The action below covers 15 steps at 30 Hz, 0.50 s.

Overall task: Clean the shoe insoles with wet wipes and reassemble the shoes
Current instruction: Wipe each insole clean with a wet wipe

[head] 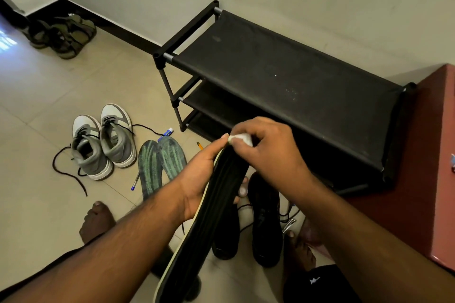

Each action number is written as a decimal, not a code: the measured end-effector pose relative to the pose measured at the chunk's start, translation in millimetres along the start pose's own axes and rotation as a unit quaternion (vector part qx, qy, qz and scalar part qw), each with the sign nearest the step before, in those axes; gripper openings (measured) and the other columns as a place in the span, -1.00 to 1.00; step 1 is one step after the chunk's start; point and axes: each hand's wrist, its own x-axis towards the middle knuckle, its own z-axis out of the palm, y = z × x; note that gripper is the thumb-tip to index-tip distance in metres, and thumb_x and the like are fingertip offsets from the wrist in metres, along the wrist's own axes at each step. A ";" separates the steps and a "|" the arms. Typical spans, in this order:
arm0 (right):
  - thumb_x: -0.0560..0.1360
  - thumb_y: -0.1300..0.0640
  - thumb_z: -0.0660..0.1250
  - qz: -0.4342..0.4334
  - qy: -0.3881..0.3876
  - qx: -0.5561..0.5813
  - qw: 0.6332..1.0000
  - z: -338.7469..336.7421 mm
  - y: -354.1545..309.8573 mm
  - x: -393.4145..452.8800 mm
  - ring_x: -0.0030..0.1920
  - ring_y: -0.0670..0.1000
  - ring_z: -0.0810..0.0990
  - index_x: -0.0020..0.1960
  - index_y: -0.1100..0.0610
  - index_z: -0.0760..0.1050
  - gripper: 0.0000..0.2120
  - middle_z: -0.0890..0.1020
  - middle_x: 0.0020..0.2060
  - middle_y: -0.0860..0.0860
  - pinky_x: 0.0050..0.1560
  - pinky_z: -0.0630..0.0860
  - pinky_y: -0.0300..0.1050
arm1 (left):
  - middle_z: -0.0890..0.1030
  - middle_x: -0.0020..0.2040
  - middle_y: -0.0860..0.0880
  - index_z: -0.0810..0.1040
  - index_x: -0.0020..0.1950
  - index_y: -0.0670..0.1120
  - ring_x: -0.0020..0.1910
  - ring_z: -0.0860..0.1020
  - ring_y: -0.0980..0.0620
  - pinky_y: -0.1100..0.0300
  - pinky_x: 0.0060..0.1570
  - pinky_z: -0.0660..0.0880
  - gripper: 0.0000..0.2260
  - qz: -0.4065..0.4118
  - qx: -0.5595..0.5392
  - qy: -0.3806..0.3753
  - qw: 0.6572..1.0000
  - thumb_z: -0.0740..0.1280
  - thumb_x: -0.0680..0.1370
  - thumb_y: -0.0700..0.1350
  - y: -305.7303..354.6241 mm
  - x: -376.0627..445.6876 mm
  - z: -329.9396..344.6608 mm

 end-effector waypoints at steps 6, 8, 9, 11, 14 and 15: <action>0.45 0.22 0.42 -0.042 -0.018 0.026 0.999 4.4 -6.3 -6.3 -0.10 -0.16 0.58 -0.05 0.13 0.66 -0.90 0.65 -0.12 -0.06 -0.05 0.48 -0.38 | 0.58 -0.22 -0.18 0.73 -0.17 -0.15 -0.26 0.56 -0.11 0.08 -0.23 0.44 -0.48 0.004 0.004 0.005 1.000 0.24 0.51 0.27 2.9 -1.6 1.3; 0.42 0.27 0.42 -0.103 -0.063 0.047 0.992 14.2 -14.7 -14.4 -0.09 -0.16 0.57 -0.04 0.20 0.67 -0.87 0.66 -0.13 0.00 -0.03 0.46 -0.43 | 0.63 -0.24 -0.18 0.72 -0.22 -0.18 -0.27 0.62 -0.12 0.05 -0.19 0.53 -0.48 -0.005 -0.017 0.017 1.000 0.28 0.50 0.27 5.9 0.2 -5.9; 0.42 0.28 0.41 -0.119 -0.077 0.048 0.989 17.7 -16.2 -16.1 -0.09 -0.16 0.56 -0.04 0.22 0.66 -0.86 0.66 -0.14 0.02 -0.03 0.45 -0.44 | 0.64 -0.24 -0.19 0.72 -0.23 -0.19 -0.26 0.64 -0.12 0.04 -0.17 0.54 -0.47 -0.008 -0.025 0.026 0.999 0.30 0.49 0.27 6.6 1.0 -8.4; 0.43 0.26 0.41 -0.106 -0.071 0.038 0.991 17.5 -12.9 -13.0 -0.10 -0.15 0.57 -0.03 0.20 0.66 -0.87 0.65 -0.13 0.02 -0.03 0.47 -0.38 | 0.62 -0.24 -0.19 0.72 -0.23 -0.19 -0.25 0.61 -0.13 0.01 -0.15 0.49 -0.46 -0.007 -0.012 0.026 1.000 0.28 0.50 0.28 4.9 2.1 -9.0; 0.47 0.20 0.40 -0.008 0.002 0.016 1.000 5.0 1.8 -1.5 -0.09 -0.15 0.58 -0.03 0.12 0.66 -0.90 0.63 -0.12 -0.04 -0.05 0.49 -0.34 | 0.58 -0.10 -0.26 0.73 -0.05 -0.22 -0.12 0.56 -0.18 0.02 -0.15 0.45 -0.40 -0.014 0.014 0.020 1.000 0.21 0.54 0.30 0.6 -0.6 -1.4; 0.47 0.20 0.40 0.017 0.029 0.006 0.999 0.3 6.9 2.4 -0.09 -0.17 0.57 -0.05 0.10 0.66 -0.90 0.62 -0.13 -0.06 -0.07 0.44 -0.42 | 0.55 -0.01 -0.29 0.69 0.06 -0.24 -0.02 0.52 -0.22 0.00 -0.10 0.46 -0.38 -0.021 0.012 0.018 1.000 0.21 0.53 0.31 0.3 -2.0 0.1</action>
